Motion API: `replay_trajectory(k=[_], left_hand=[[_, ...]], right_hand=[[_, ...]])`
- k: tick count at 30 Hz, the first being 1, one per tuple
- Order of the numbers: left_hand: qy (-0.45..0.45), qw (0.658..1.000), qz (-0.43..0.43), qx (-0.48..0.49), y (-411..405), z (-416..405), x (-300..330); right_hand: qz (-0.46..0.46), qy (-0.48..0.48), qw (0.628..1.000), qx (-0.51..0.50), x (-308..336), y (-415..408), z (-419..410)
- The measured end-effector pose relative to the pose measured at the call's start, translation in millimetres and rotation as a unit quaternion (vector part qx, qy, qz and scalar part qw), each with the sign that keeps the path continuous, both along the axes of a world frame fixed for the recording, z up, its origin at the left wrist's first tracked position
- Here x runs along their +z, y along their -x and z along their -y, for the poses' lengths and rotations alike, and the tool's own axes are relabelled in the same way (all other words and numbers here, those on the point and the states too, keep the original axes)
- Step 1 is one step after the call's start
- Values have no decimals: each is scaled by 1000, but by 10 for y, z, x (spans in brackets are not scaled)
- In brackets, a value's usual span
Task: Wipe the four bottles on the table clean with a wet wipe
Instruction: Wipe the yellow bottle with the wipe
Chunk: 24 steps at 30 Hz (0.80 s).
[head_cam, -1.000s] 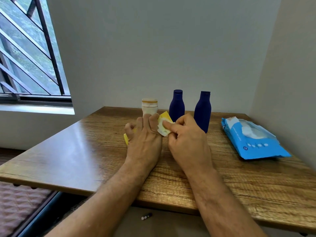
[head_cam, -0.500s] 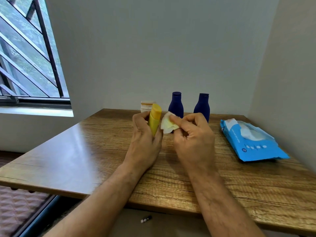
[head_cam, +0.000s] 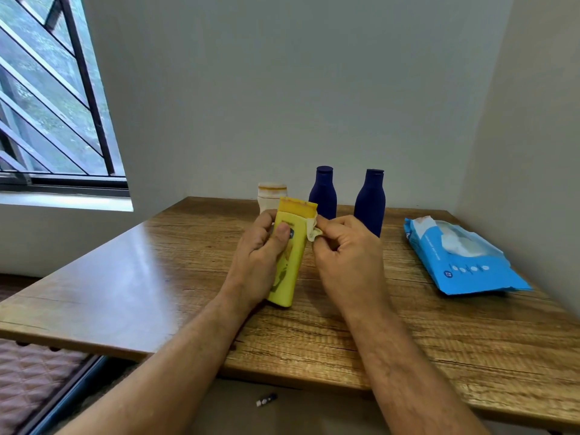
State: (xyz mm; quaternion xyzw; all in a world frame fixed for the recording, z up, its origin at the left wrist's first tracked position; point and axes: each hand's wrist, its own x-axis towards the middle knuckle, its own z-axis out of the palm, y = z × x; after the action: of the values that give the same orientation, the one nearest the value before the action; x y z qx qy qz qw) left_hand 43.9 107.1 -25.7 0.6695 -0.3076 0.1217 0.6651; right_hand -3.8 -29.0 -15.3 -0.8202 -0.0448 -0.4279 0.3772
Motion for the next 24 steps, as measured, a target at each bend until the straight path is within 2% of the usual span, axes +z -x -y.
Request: replay_trajectory(k=[8,13,16,19,24], left_hand=[[130,981,-108,-93,41,-9,89],[127,976,-153,-85,30,-36,104],[88,978,-166,-88,43,-76,112],[18,991,-110,-70,55,-51,84],[-126,991,-15,50,58,-46,36]], right_hand=[[-9,35,997,62,14,50,-23],[-23,44,998,32,9,56,10],[-73,31,997,-17,22,51,21],[-99,6,995,-23,5,29,19],[-124,8,992,-21,31,63,-10]])
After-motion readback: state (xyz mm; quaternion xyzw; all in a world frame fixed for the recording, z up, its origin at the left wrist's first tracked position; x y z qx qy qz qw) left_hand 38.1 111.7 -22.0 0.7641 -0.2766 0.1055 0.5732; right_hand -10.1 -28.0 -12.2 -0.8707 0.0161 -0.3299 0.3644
